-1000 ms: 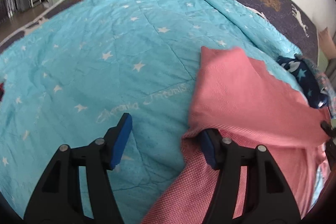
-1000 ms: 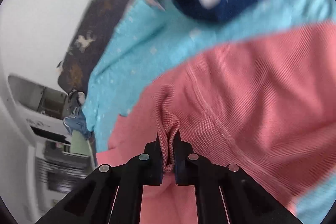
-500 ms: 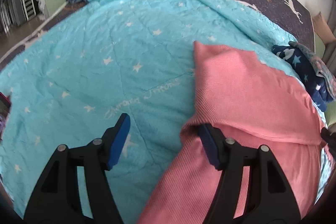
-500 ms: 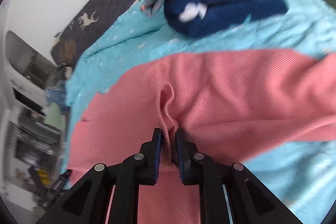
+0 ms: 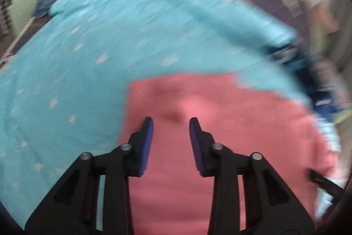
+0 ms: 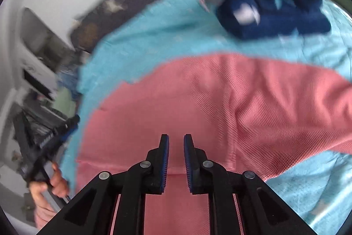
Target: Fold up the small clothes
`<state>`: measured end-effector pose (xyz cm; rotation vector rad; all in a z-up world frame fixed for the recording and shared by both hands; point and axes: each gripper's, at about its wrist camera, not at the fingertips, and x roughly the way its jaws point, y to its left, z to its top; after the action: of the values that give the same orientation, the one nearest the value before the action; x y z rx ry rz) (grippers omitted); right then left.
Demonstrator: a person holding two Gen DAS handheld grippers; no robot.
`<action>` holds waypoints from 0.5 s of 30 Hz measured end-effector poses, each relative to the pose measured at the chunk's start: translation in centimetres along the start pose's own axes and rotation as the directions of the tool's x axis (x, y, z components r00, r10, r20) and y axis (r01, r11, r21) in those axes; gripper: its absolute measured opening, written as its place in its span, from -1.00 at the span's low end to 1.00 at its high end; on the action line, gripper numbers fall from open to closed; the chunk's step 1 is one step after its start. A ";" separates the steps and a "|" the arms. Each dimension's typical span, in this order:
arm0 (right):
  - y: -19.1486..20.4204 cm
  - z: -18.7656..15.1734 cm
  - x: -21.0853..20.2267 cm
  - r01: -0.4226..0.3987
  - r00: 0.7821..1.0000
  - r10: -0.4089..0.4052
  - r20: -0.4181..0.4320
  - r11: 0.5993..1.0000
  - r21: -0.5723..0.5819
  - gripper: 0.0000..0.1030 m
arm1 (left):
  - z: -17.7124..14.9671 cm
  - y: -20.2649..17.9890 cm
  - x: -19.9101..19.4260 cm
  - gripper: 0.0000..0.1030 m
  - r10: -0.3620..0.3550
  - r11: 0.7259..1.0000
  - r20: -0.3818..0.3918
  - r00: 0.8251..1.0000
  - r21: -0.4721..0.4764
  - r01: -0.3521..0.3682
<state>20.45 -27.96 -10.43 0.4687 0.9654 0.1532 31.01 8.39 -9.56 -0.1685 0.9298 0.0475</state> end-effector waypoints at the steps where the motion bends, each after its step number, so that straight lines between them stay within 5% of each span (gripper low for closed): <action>1: -0.6 -0.2 0.2 -0.011 1.000 0.011 0.005 1.000 0.003 -0.98 | 0.1 1.0 0.7 -0.40 -0.010 1.000 0.015 1.000 -0.023 0.010; 4: -1.8 -0.4 -1.1 -0.056 0.998 0.056 0.010 0.998 0.020 -0.95 | 0.4 3.2 0.2 -0.08 0.013 0.992 0.013 1.000 -0.122 -0.012; 9: -4.9 -0.6 -5.8 -0.111 0.991 0.104 0.080 0.989 0.092 -0.78 | -0.5 2.7 -4.5 -0.09 -0.064 0.989 0.114 0.991 -0.123 0.078; 15: -14.3 -2.5 -14.5 -0.084 0.965 -0.010 0.263 0.935 0.345 -0.61 | -2.1 -1.7 -8.3 0.10 -0.193 0.980 0.159 0.968 -0.011 0.197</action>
<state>9.03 -44.72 -7.08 0.8194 0.7241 -0.0513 24.56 6.64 -3.95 -0.2770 0.7521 -0.1076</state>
